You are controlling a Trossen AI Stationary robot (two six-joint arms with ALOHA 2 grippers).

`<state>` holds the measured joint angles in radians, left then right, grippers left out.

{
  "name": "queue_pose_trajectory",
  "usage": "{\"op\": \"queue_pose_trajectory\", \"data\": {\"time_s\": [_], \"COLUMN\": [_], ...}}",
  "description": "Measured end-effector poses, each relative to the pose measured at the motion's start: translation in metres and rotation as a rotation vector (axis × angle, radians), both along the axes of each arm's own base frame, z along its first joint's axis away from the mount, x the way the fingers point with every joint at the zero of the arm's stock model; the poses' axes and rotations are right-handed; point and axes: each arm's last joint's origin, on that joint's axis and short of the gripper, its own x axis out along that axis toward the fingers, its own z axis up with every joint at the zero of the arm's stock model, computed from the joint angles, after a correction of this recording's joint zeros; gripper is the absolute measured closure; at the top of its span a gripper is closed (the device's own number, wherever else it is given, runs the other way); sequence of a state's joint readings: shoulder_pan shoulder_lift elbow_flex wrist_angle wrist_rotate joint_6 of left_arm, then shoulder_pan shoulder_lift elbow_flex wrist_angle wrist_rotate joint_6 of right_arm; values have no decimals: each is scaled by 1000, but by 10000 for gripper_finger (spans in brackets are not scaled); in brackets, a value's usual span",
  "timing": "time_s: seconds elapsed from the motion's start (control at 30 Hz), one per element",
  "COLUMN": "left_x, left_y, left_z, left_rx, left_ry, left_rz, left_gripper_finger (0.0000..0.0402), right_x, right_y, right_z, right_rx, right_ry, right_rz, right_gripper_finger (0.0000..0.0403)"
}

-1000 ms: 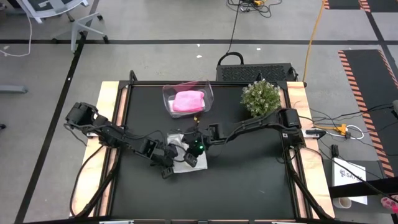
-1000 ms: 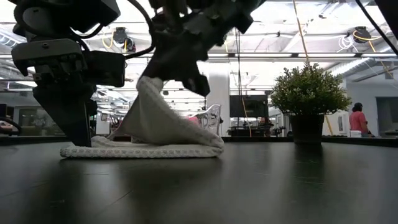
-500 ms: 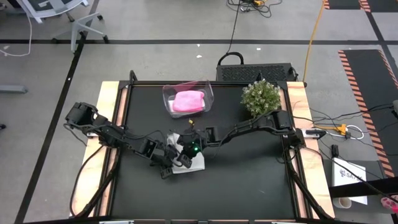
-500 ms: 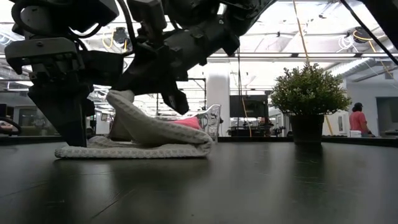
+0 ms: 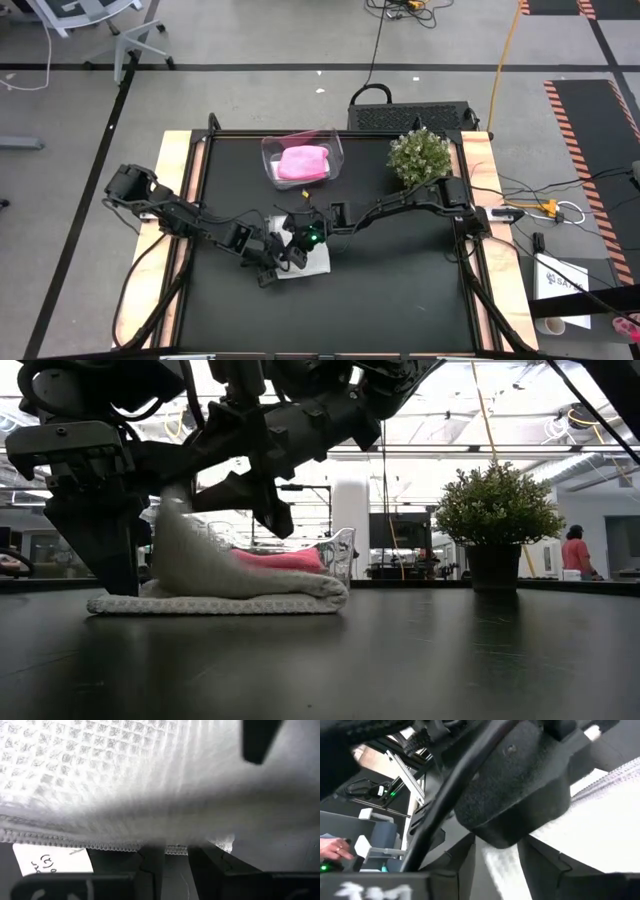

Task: Fold microfiber towels
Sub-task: Fold the gray towel

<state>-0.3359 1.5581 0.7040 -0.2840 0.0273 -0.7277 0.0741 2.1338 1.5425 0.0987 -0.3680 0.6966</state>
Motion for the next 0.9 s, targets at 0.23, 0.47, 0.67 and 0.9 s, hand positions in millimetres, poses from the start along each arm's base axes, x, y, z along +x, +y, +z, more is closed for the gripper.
{"op": "queue_pose_trajectory", "data": {"time_s": [0.23, 0.47, 0.67, 0.9], "left_x": [-5, -35, -55, -40], "left_y": [0, -7, -18, -30], "left_z": [5, 38, 70, 89], "left_rx": [5, 15, 179, 331], "left_ry": [9, 44, -99, -173], "left_rz": [-5, -40, -116, -311], "left_gripper_finger": [314, 314, 316, 374], "right_x": [0, -7, -21, -55], "right_y": [-1, -1, -2, 11], "right_z": [0, 12, 29, 62], "right_rx": [35, 153, 32, -88], "right_ry": [9, 43, 35, 136], "right_rz": [8, 166, 256, 319], "right_gripper_finger": [253, 261, 263, 264]}}
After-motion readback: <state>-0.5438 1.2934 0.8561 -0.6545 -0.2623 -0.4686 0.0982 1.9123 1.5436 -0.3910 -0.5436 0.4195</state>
